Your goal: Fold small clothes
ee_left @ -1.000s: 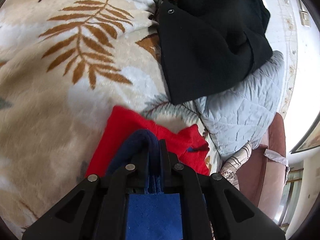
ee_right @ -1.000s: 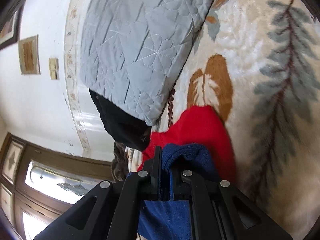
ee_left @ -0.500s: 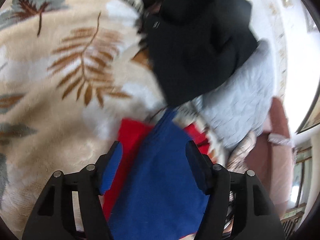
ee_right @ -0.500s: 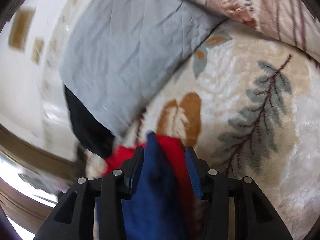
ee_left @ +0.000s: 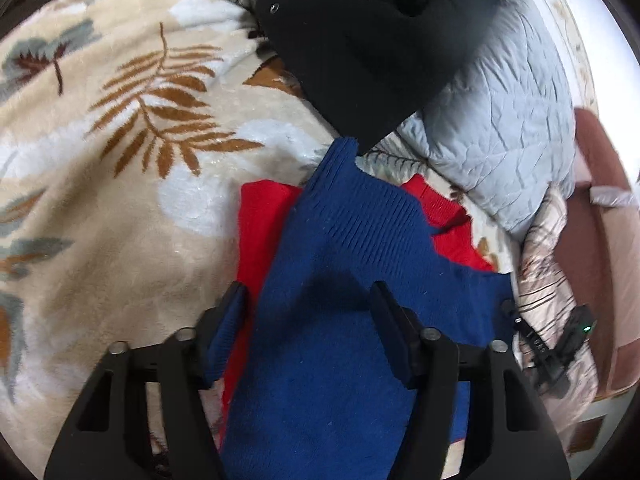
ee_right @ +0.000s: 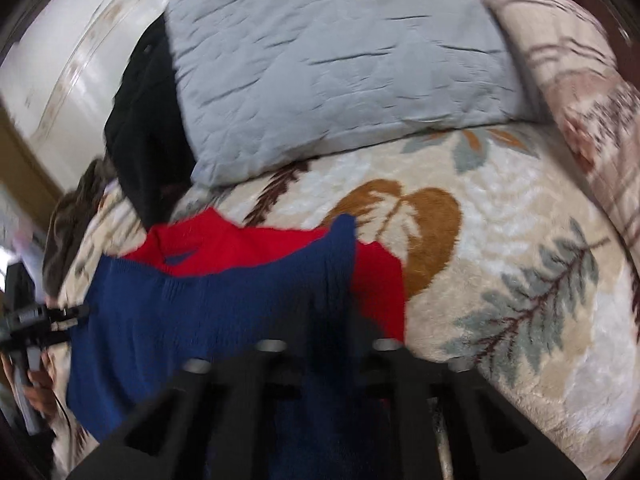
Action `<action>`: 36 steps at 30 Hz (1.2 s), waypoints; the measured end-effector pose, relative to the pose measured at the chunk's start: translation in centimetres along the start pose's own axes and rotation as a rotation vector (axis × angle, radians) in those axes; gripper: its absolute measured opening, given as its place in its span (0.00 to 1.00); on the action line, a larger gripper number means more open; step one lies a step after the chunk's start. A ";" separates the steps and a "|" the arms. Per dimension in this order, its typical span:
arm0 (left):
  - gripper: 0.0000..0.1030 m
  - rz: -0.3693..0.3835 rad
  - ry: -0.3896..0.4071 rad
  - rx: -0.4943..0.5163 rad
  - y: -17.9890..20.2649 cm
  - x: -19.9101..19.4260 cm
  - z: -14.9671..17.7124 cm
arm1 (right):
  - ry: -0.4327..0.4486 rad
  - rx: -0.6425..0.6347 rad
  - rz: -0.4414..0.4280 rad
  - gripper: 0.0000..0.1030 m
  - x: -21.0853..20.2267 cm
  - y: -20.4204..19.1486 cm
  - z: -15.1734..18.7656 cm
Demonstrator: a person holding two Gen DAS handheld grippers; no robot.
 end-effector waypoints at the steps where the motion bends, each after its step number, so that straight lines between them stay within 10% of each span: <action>1: 0.23 -0.040 0.008 0.013 0.2 -0.1 0.2 | 0.004 -0.007 -0.002 0.08 -0.1 -0.2 -0.1; 14: 0.04 -0.043 0.185 -0.001 0.7 -4.8 -0.8 | 0.206 0.099 -0.101 0.07 -5.3 1.2 -3.5; 26: 0.05 -0.105 0.124 -0.060 -2.0 1.3 -2.1 | 0.049 0.283 -0.098 0.08 3.4 5.6 -2.4; 30: 0.08 -0.151 0.112 -0.022 -1.4 0.9 -2.0 | 0.025 0.298 -0.029 0.28 2.4 5.7 -2.4; 36: 0.09 -0.171 0.178 0.048 0.5 -3.4 1.5 | 0.102 0.157 -0.046 0.28 -3.0 2.9 1.5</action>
Point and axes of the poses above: each gripper's, at about its wrist camera, not at the fingertips, and x roughly the way its jaws point, y to its right, z to its underside, the point moved 4 cm from there along x, roughly the way its jaws point, and after that the axes turned 9 degrees about -y, right-handed, at the moved point
